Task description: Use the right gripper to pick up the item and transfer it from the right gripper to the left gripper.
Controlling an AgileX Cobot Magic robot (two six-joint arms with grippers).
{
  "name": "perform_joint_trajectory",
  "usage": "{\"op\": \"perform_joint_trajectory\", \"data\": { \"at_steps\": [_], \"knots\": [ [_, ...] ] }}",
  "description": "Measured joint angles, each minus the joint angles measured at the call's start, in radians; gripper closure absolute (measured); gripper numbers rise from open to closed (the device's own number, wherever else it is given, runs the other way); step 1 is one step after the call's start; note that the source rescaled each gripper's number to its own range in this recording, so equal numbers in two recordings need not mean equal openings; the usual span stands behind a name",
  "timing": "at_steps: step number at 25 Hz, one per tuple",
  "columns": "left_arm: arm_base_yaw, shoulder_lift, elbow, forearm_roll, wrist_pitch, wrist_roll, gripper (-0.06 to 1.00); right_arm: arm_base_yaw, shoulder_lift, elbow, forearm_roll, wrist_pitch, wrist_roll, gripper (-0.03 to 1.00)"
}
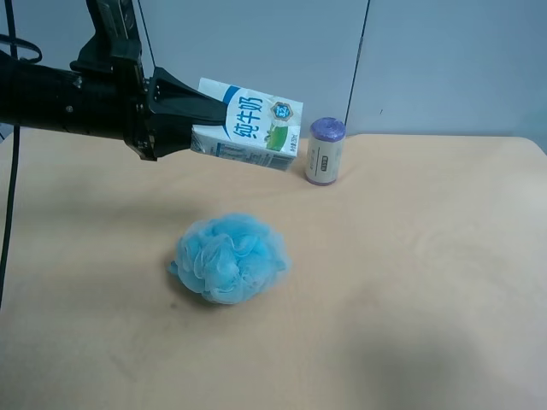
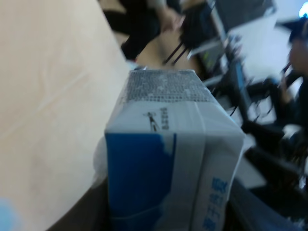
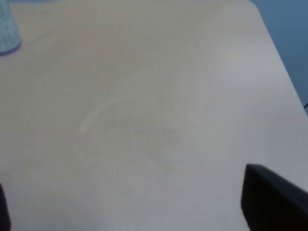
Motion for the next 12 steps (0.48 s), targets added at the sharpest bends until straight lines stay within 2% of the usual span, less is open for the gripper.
{"op": "perform_joint_trajectory", "data": {
  "at_steps": [2, 4, 8, 12],
  "knots": [
    [0.0, 0.0, -0.074, 0.092, 0.0, -0.064, 0.93, 0.0, 0.0, 0.0, 0.0, 0.0, 0.0, 0.09],
    [-0.001, -0.003, -0.145, 0.21, -0.042, -0.153, 0.93, 0.0, 0.0, 0.0, 0.0, 0.0, 0.0, 0.09],
    [-0.003, -0.007, -0.251, 0.541, -0.207, -0.375, 0.93, 0.0, 0.0, 0.0, 0.0, 0.0, 0.0, 0.09],
    [-0.003, -0.007, -0.292, 0.844, -0.283, -0.562, 0.93, 0.0, 0.0, 0.0, 0.0, 0.0, 0.0, 0.09]
  ]
}}
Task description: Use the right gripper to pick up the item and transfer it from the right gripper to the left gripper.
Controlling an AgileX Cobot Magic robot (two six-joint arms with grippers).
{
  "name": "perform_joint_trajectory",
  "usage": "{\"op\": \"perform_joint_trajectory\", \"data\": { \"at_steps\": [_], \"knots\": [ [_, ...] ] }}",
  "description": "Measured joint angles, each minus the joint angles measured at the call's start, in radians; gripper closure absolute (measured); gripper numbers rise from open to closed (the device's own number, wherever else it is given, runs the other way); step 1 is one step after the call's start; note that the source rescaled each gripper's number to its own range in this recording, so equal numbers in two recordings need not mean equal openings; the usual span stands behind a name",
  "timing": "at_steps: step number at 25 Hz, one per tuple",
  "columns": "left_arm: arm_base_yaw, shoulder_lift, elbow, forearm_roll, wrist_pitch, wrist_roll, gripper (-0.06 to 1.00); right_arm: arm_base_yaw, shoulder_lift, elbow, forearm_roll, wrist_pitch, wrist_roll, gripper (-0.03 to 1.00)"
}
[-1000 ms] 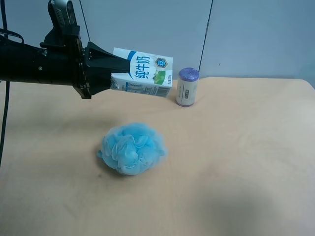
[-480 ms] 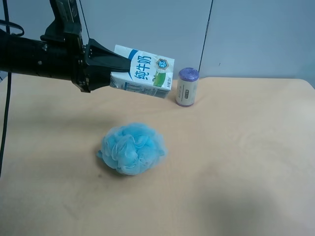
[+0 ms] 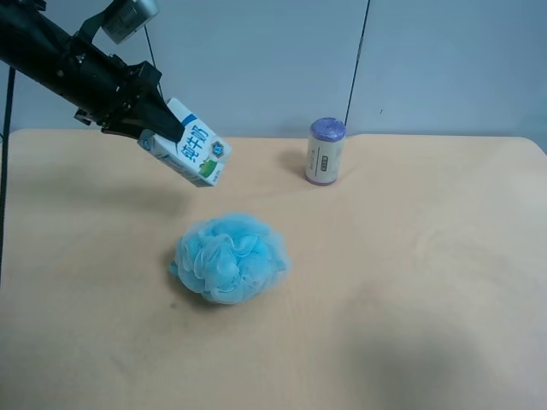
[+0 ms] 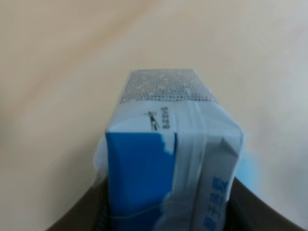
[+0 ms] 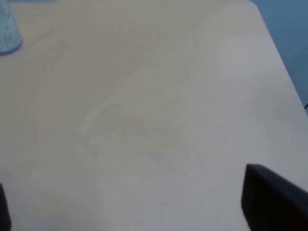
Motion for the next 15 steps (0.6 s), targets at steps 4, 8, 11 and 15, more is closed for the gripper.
{"op": "perform_joint_trajectory", "data": {
  "at_steps": [4, 8, 11, 15],
  "knots": [
    [0.0, 0.0, -0.002, 0.304, -0.035, -0.195, 0.94, 0.0, 0.0, 0.0, 0.0, 0.0, 0.0, 0.09],
    [0.0, 0.0, -0.002, 0.56, -0.043, -0.365, 0.94, 0.0, 0.0, 0.0, 0.0, 0.0, 0.0, 0.09],
    [0.0, 0.003, -0.002, 0.659, -0.043, -0.434, 0.94, 0.0, 0.0, 0.0, 0.001, 0.0, 0.0, 0.09],
    [0.0, 0.054, -0.008, 0.674, -0.035, -0.452, 0.94, 0.0, 0.0, 0.0, 0.001, 0.0, 0.0, 0.09]
  ]
}}
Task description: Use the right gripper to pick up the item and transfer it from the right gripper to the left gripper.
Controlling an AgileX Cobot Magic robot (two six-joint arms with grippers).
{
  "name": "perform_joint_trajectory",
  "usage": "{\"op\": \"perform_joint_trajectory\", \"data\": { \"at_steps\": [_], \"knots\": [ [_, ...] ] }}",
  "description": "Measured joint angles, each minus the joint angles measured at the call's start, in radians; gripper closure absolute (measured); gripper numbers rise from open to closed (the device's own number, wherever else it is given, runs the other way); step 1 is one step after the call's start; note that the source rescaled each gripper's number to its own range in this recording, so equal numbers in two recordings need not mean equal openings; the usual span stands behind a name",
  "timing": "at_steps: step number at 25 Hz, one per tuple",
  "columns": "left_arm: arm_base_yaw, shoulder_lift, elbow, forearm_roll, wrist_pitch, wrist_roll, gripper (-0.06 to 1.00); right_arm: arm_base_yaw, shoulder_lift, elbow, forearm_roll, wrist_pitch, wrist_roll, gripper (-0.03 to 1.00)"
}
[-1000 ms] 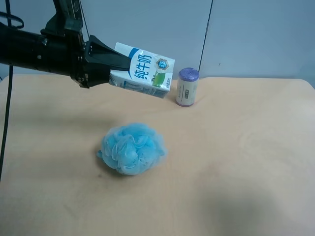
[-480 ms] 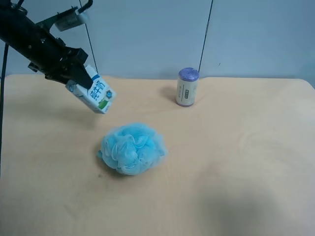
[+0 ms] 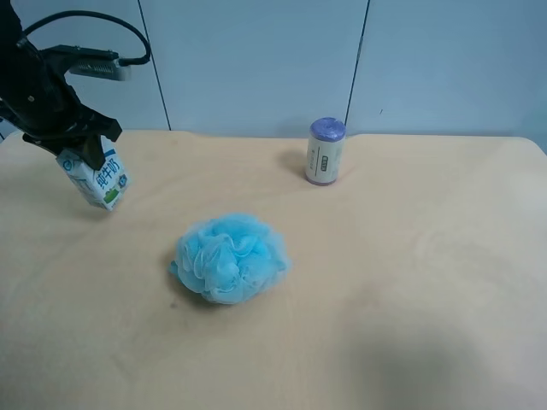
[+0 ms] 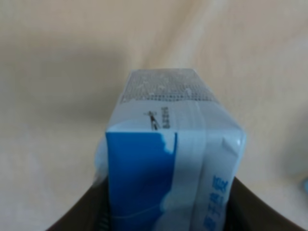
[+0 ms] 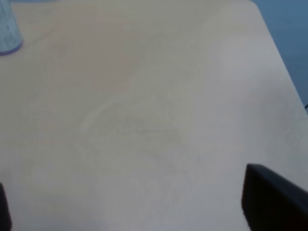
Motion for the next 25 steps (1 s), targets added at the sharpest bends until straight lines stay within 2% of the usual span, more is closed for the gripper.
{"op": "perform_joint_trajectory", "data": {
  "at_steps": [25],
  "knots": [
    [0.0, 0.104, 0.0, 0.021, -0.098, -0.005, 0.94, 0.0, 0.0, 0.0, 0.0, 0.0, 0.0, 0.09]
  ]
}}
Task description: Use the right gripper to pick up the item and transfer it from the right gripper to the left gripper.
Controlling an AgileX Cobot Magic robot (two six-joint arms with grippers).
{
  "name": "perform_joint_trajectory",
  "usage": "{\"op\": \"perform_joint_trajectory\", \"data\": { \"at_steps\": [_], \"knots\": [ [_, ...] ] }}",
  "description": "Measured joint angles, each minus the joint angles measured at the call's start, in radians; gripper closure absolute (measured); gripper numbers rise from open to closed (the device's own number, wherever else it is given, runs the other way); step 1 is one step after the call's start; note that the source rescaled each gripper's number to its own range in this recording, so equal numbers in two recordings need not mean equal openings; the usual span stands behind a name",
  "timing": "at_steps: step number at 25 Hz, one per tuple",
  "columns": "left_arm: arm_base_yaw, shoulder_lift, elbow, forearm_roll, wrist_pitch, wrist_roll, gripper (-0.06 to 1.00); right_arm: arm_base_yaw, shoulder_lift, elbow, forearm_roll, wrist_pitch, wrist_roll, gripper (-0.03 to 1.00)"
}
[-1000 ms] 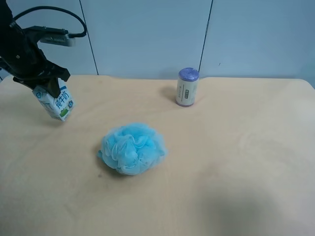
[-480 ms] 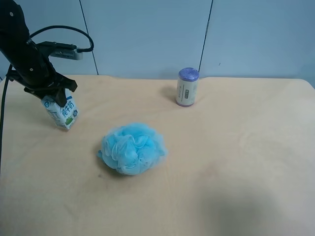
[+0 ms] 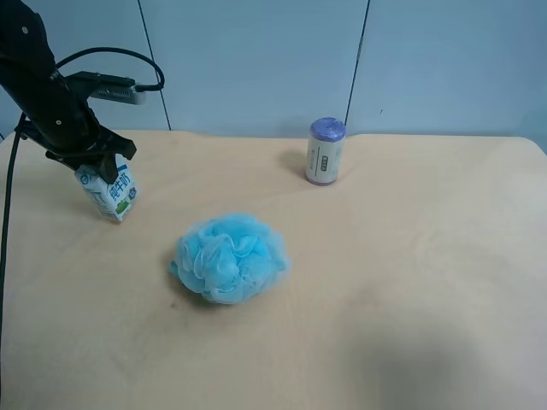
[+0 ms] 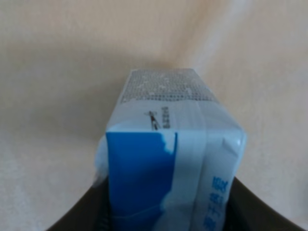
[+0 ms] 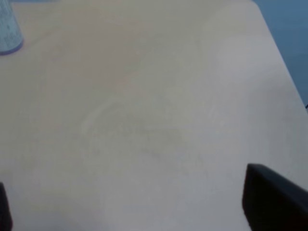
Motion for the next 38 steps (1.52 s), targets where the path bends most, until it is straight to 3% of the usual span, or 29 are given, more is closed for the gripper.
{"op": "perform_joint_trajectory", "data": {
  "at_steps": [14, 16, 19, 22, 31, 38],
  "knots": [
    [0.0, 0.049, -0.003, 0.003, 0.008, 0.0, 0.93, 0.0, 0.0, 0.0, 0.0, 0.0, 0.0, 0.09],
    [0.0, 0.049, -0.003, 0.004, 0.008, 0.001, 0.74, 0.0, 0.0, 0.0, 0.0, 0.0, 0.0, 0.09],
    [0.0, 0.049, -0.003, 0.004, 0.008, 0.001, 0.18, 0.0, 0.0, 0.0, 0.0, 0.0, 0.0, 0.09],
    [0.0, 0.049, -0.003, 0.004, 0.009, 0.001, -0.02, 0.0, 0.0, 0.0, 0.0, 0.0, 0.0, 0.09],
    [0.0, 0.022, -0.003, 0.004, 0.077, 0.001, -0.06, 0.0, 0.0, 0.0, 0.0, 0.0, 0.0, 0.09],
    [0.0, -0.187, -0.003, 0.004, 0.153, 0.001, -0.06, 0.0, 0.0, 0.0, 0.0, 0.0, 0.0, 0.09]
  ]
}}
